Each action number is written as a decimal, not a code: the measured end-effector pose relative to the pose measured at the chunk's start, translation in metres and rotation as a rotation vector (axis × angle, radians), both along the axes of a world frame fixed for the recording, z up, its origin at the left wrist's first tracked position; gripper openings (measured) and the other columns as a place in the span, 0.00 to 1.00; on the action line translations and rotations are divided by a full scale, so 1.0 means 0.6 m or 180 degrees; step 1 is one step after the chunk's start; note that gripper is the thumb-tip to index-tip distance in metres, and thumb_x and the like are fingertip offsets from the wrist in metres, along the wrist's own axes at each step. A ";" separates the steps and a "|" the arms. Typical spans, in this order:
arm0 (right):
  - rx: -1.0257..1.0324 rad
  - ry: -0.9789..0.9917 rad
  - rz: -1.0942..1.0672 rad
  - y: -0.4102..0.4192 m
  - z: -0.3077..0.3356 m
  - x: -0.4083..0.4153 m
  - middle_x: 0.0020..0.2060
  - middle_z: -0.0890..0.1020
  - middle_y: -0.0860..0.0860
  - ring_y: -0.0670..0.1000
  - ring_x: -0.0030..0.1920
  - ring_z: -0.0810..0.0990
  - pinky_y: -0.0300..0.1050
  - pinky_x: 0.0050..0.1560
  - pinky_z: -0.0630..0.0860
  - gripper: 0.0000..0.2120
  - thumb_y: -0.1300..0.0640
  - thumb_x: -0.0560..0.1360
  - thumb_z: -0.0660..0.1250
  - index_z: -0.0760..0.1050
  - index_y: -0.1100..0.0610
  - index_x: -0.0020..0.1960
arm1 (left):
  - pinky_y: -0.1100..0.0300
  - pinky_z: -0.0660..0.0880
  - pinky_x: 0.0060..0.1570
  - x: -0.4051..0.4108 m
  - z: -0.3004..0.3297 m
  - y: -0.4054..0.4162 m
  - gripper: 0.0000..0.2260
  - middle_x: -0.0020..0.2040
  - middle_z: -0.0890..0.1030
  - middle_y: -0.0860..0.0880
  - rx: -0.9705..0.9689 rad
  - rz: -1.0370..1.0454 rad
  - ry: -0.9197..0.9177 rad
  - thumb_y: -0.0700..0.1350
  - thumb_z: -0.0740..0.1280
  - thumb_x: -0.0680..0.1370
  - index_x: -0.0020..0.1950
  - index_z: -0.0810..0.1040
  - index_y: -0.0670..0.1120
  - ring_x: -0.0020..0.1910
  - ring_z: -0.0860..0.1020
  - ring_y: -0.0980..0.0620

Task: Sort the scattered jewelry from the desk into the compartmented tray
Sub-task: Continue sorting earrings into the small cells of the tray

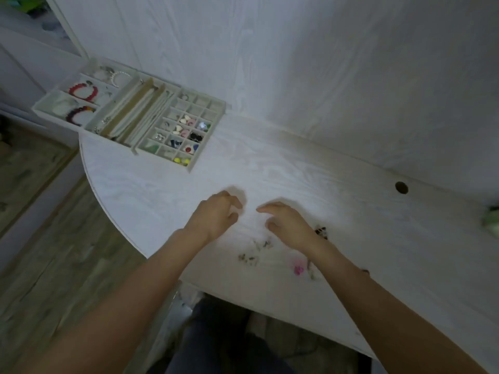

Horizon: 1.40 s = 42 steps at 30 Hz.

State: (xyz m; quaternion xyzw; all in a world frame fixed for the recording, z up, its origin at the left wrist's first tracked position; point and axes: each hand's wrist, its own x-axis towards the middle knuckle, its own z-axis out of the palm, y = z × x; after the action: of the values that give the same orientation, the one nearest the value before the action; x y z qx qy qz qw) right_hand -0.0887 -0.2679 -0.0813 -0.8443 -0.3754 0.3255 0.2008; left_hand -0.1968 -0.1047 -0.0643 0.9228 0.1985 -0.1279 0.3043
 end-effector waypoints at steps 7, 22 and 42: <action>0.0034 0.0063 0.0220 -0.052 -0.022 -0.035 0.52 0.65 0.48 0.52 0.62 0.66 0.38 0.61 0.62 0.18 0.64 0.71 0.71 0.76 0.58 0.60 | 0.53 0.67 0.57 -0.056 -0.038 -0.102 0.28 0.64 0.66 0.47 0.0195 0.0276 0.0450 0.56 0.73 0.69 0.65 0.69 0.50 0.63 0.66 0.46; 0.0130 0.0054 -0.0074 -0.048 -0.024 -0.040 0.39 0.72 0.52 0.51 0.44 0.70 0.40 0.36 0.63 0.10 0.68 0.67 0.73 0.77 0.64 0.47 | 0.46 0.71 0.60 -0.028 -0.046 -0.129 0.12 0.51 0.65 0.49 -0.0506 0.0892 0.0120 0.41 0.70 0.72 0.54 0.76 0.50 0.54 0.72 0.44; 0.1051 0.1204 -0.0873 -0.063 0.022 -0.006 0.29 0.78 0.49 0.43 0.31 0.77 0.36 0.38 0.77 0.09 0.65 0.70 0.73 0.77 0.55 0.36 | 0.74 0.70 0.40 -0.019 0.002 -0.148 0.07 0.45 0.80 0.51 -0.1040 0.1249 -0.0784 0.46 0.69 0.76 0.48 0.80 0.43 0.46 0.78 0.56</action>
State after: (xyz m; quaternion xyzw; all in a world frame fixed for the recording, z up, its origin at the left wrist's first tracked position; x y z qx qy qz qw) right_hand -0.0923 -0.3058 -0.0684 -0.7673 -0.2616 0.3815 0.4442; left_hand -0.2084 -0.1932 -0.0629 0.8141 0.3116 0.0162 0.4898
